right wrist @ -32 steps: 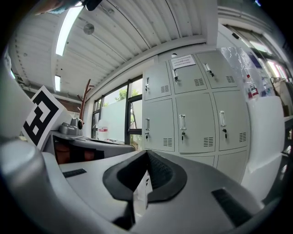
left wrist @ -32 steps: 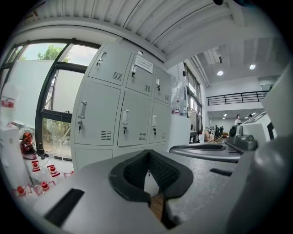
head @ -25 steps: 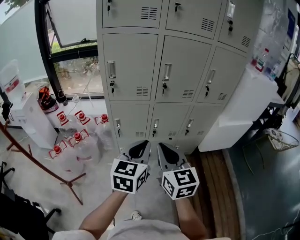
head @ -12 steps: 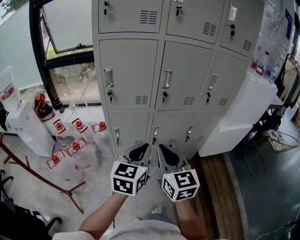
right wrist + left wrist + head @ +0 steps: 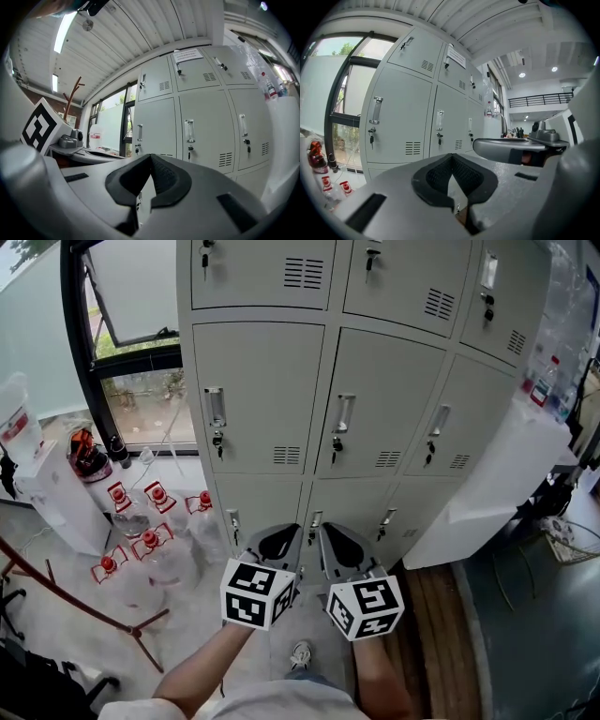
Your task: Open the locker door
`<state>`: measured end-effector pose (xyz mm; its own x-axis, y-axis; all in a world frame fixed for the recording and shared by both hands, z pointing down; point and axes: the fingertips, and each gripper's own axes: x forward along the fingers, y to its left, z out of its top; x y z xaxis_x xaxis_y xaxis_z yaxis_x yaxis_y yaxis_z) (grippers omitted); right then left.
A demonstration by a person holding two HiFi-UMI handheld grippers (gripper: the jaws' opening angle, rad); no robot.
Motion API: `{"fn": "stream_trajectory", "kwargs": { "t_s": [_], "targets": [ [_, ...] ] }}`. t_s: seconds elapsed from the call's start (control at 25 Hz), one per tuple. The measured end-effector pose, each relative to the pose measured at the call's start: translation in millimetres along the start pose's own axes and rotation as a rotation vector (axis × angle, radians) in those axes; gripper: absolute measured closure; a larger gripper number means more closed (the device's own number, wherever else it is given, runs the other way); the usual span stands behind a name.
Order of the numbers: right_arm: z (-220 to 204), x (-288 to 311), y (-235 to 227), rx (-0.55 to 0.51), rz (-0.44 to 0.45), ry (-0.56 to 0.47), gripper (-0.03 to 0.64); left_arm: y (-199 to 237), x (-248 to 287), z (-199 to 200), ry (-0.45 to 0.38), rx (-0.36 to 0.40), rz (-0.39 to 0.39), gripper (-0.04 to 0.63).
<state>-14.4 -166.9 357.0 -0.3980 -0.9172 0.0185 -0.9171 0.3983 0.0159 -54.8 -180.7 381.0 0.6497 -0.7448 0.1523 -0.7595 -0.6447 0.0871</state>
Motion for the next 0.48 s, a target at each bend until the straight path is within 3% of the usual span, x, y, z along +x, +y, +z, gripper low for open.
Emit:
{"fn": "stream_trajectory", "kwargs": {
  "t_s": [0.48],
  "targets": [
    [17, 77, -72, -0.004, 0.044, -0.030, 0.615, 35, 87, 21, 0.008, -0.001, 0.049, 0.589]
  ]
}}
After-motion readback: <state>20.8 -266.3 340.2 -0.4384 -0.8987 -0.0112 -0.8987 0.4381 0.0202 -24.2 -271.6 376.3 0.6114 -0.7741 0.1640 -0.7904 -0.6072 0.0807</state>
